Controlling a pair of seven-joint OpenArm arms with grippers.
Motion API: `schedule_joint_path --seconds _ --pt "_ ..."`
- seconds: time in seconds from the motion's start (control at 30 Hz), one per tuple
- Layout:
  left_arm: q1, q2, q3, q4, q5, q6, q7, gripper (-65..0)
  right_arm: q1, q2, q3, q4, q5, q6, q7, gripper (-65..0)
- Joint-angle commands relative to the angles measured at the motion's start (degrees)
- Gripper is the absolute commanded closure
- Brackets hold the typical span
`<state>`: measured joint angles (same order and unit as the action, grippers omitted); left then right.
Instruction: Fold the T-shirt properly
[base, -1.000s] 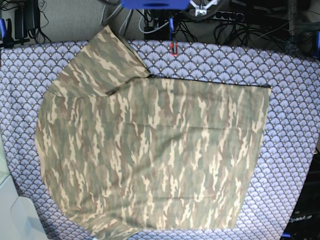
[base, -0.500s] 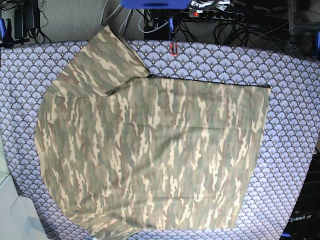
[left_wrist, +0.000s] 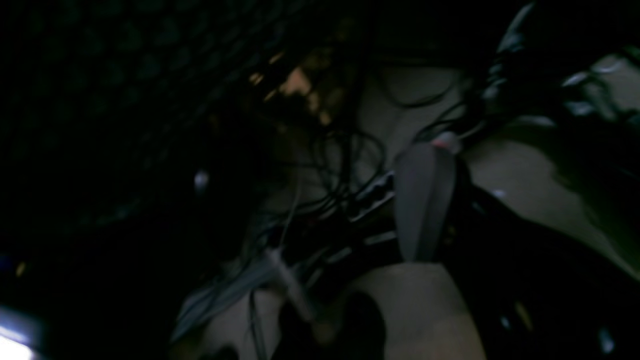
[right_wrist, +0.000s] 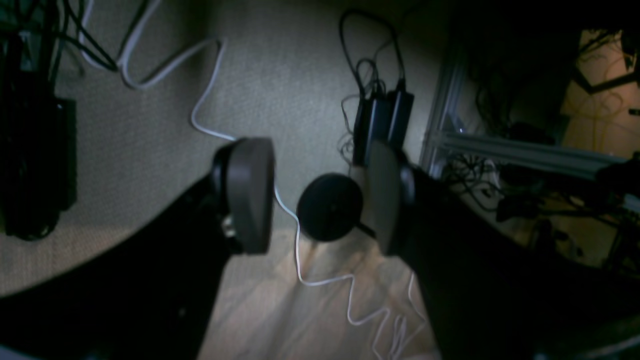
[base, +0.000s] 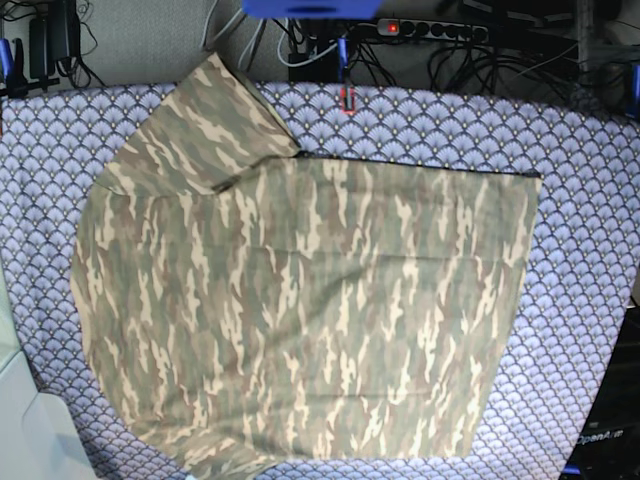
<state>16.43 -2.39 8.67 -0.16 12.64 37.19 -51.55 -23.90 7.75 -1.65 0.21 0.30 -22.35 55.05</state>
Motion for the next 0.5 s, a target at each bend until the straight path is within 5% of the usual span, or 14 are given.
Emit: schedule_joint_path --seconds 0.0,0.1,0.17,0.23,0.33,0.43,0.47 --pt "-0.73 -0.02 -1.41 0.16 -1.08 -2.24 -0.98 -43.5 -1.64 0.56 0.11 -0.21 0.54 -0.55 1.79 -28.3" --pt "-2.84 -0.38 -9.33 0.16 -7.06 -16.84 -0.98 -43.5 -2.6 0.65 0.11 -0.21 3.18 0.33 3.9 -28.3" --pt "-4.6 -0.55 -15.13 0.16 -11.11 -27.39 -1.07 -43.5 -2.87 0.74 0.11 -0.21 6.34 4.28 4.07 -28.3" --pt "-6.27 -1.26 -18.56 0.16 -13.57 -34.33 -3.35 -43.5 -3.22 0.74 0.11 -0.21 10.39 8.77 4.07 -28.3" --pt "-8.47 -1.69 -18.82 0.16 -14.97 -35.65 -13.81 -43.5 -4.36 0.74 0.11 -0.21 16.01 13.95 4.07 -28.3" --pt "-12.34 -1.69 -18.91 0.16 -15.15 -35.83 -24.19 -43.5 -4.8 0.74 0.11 -0.21 17.33 15.1 4.51 -28.3" --pt "-14.18 -1.96 -18.73 0.16 -15.33 -36.0 -23.92 -43.5 -5.42 0.65 0.11 -0.21 17.33 15.1 5.48 -28.3"
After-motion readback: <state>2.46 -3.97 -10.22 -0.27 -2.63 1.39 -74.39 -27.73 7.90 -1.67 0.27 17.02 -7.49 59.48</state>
